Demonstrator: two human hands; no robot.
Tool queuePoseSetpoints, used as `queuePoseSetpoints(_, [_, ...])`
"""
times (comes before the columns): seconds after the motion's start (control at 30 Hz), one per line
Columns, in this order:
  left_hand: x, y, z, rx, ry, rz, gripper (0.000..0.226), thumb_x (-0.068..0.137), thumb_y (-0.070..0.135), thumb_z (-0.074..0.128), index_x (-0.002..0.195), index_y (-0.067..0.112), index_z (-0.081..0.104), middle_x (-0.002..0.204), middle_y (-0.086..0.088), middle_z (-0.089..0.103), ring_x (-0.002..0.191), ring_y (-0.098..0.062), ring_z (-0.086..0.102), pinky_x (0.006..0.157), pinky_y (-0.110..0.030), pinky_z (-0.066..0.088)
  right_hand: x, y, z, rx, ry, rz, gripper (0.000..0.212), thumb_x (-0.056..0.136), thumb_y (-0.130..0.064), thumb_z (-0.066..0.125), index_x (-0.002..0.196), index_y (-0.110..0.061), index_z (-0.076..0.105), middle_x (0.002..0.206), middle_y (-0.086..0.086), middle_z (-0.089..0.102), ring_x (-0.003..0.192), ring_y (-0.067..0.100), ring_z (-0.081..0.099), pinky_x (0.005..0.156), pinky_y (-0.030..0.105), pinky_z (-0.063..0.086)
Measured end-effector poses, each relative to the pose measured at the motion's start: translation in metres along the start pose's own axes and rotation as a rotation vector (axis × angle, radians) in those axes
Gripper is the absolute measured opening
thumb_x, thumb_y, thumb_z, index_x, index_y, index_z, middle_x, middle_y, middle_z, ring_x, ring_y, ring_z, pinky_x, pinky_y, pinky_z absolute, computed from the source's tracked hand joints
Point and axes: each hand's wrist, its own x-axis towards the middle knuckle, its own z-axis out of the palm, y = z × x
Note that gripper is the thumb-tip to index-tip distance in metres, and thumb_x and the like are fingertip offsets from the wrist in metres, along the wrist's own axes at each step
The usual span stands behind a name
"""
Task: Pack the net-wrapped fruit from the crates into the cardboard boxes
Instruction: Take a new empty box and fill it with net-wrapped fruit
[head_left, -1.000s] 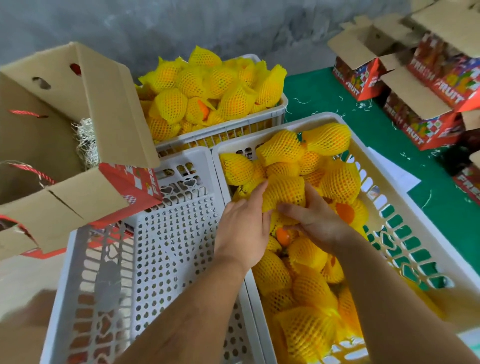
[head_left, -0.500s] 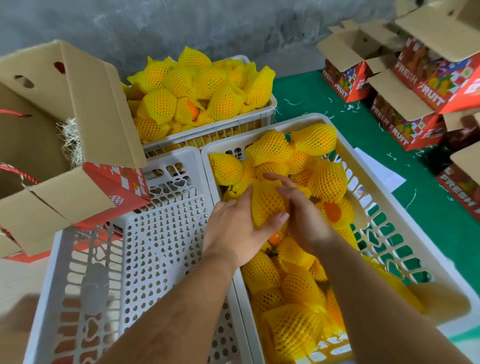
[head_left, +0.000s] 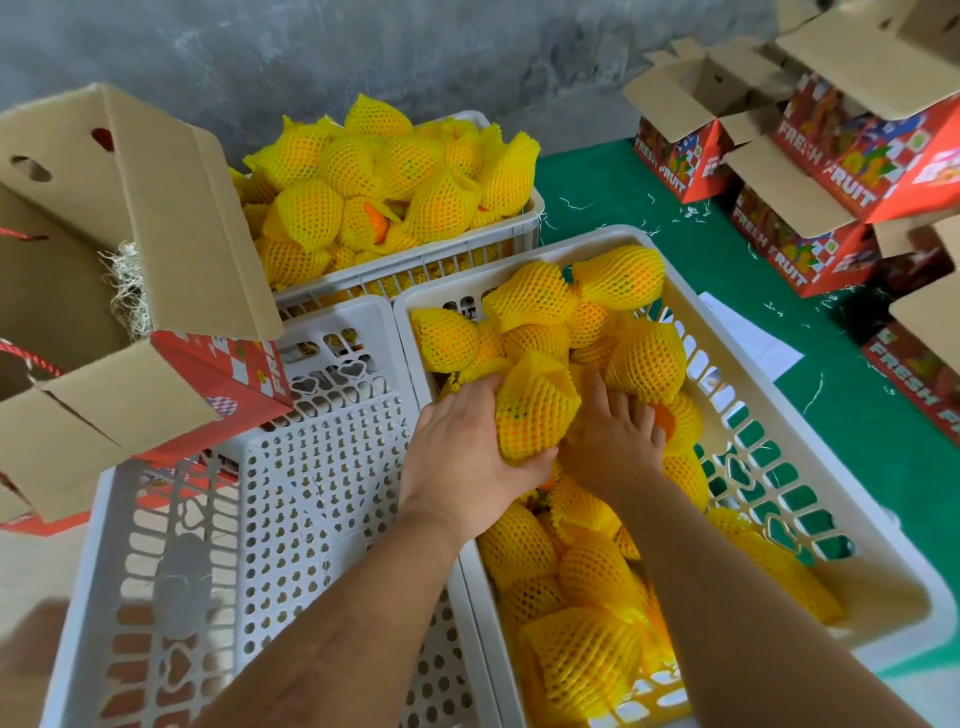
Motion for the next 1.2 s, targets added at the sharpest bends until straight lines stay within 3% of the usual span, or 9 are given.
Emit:
queuePoseSetpoints(0.1, [0.0, 0.0, 0.0, 0.037, -0.011, 0.013, 0.087, 0.075, 0.08, 0.064, 0.144, 0.031, 0.042, 0.129, 0.009, 0.06, 0.121, -0.015, 0.055, 0.108, -0.035, 0.039, 0.003, 0.0, 0.002, 0.141, 0.127, -0.012, 0.074, 0.078, -0.064, 0.062, 0.135, -0.029, 0.03, 0.141, 0.007, 0.045, 0.129, 0.035, 0.038, 0.106, 0.053, 0.033])
queuePoseSetpoints(0.2, [0.001, 0.0, 0.001, 0.069, -0.02, 0.016, 0.09, 0.076, 0.08, 0.062, 0.147, 0.03, 0.04, 0.131, 0.009, 0.058, 0.123, -0.015, 0.053, 0.109, -0.036, 0.039, 0.003, -0.004, -0.002, 0.24, 0.027, -0.038, 0.072, 0.068, -0.066, 0.055, 0.124, -0.029, 0.028, 0.131, -0.002, 0.048, 0.127, 0.028, 0.042, 0.106, 0.052, 0.028])
queuePoseSetpoints(0.4, [0.0, 0.0, 0.001, 0.041, -0.004, 0.007, 0.087, 0.076, 0.081, 0.061, 0.144, 0.031, 0.041, 0.128, 0.01, 0.058, 0.12, -0.014, 0.054, 0.107, -0.035, 0.04, 0.009, -0.004, -0.004, 0.372, 0.037, 0.027, 0.064, 0.094, -0.071, 0.033, 0.15, -0.04, 0.031, 0.152, 0.001, 0.039, 0.143, 0.03, 0.032, 0.116, 0.058, 0.016])
queuePoseSetpoints(0.57, [0.0, 0.0, 0.002, 0.07, 0.003, 0.013, 0.083, 0.075, 0.081, 0.059, 0.14, 0.03, 0.044, 0.123, 0.009, 0.058, 0.116, -0.016, 0.054, 0.104, -0.035, 0.04, 0.008, -0.008, -0.005, 0.38, 0.061, 0.034, 0.031, 0.099, -0.053, 0.05, 0.124, -0.036, 0.043, 0.129, -0.001, 0.052, 0.133, 0.029, 0.04, 0.11, 0.053, 0.02])
queuePoseSetpoints(0.67, [0.0, 0.0, 0.002, 0.065, -0.003, 0.009, 0.083, 0.076, 0.081, 0.06, 0.14, 0.031, 0.044, 0.124, 0.009, 0.057, 0.117, -0.015, 0.054, 0.104, -0.035, 0.04, 0.006, -0.01, -0.002, 0.359, 0.049, 0.0, 0.046, 0.09, -0.05, 0.065, 0.117, -0.033, 0.031, 0.121, -0.003, 0.053, 0.124, 0.027, 0.048, 0.107, 0.054, 0.022])
queuePoseSetpoints(0.8, [0.0, 0.001, 0.002, 0.06, -0.001, 0.016, 0.083, 0.076, 0.081, 0.06, 0.141, 0.031, 0.044, 0.125, 0.009, 0.058, 0.117, -0.015, 0.054, 0.105, -0.034, 0.04, 0.008, -0.007, -0.001, 0.086, 0.011, -0.007, 0.087, 0.08, -0.057, 0.074, 0.15, -0.037, 0.026, 0.144, 0.005, 0.037, 0.137, 0.032, 0.033, 0.113, 0.057, 0.021])
queuePoseSetpoints(1.03, [0.002, 0.002, 0.001, 0.026, 0.006, 0.011, 0.072, 0.08, 0.082, 0.055, 0.134, 0.036, 0.046, 0.12, 0.011, 0.061, 0.113, -0.014, 0.056, 0.099, -0.033, 0.04, 0.0, -0.01, -0.013, 0.172, 0.076, -0.161, 0.076, 0.065, -0.059, 0.061, 0.131, -0.037, 0.033, 0.117, -0.002, 0.053, 0.125, 0.029, 0.046, 0.109, 0.059, 0.021])
queuePoseSetpoints(1.13, [-0.001, 0.002, -0.001, -0.076, 0.017, -0.043, 0.072, 0.083, 0.087, 0.045, 0.132, 0.035, 0.049, 0.118, 0.006, 0.064, 0.108, -0.019, 0.059, 0.088, -0.034, 0.043, -0.009, -0.003, -0.025, 0.444, 0.161, -0.174, 0.073, 0.077, -0.058, 0.078, 0.138, -0.042, 0.041, 0.126, -0.006, 0.046, 0.118, 0.021, 0.048, 0.099, 0.035, 0.041])
queuePoseSetpoints(1.2, [-0.005, 0.003, -0.005, -0.154, -0.007, -0.094, 0.079, 0.082, 0.092, 0.036, 0.136, 0.035, 0.045, 0.122, 0.002, 0.065, 0.112, -0.025, 0.061, 0.09, -0.04, 0.049, -0.028, -0.005, -0.035, 0.621, 0.168, -0.209, 0.069, 0.08, -0.048, 0.082, 0.138, -0.043, 0.046, 0.125, -0.005, 0.043, 0.107, 0.011, 0.048, 0.08, 0.012, 0.038])
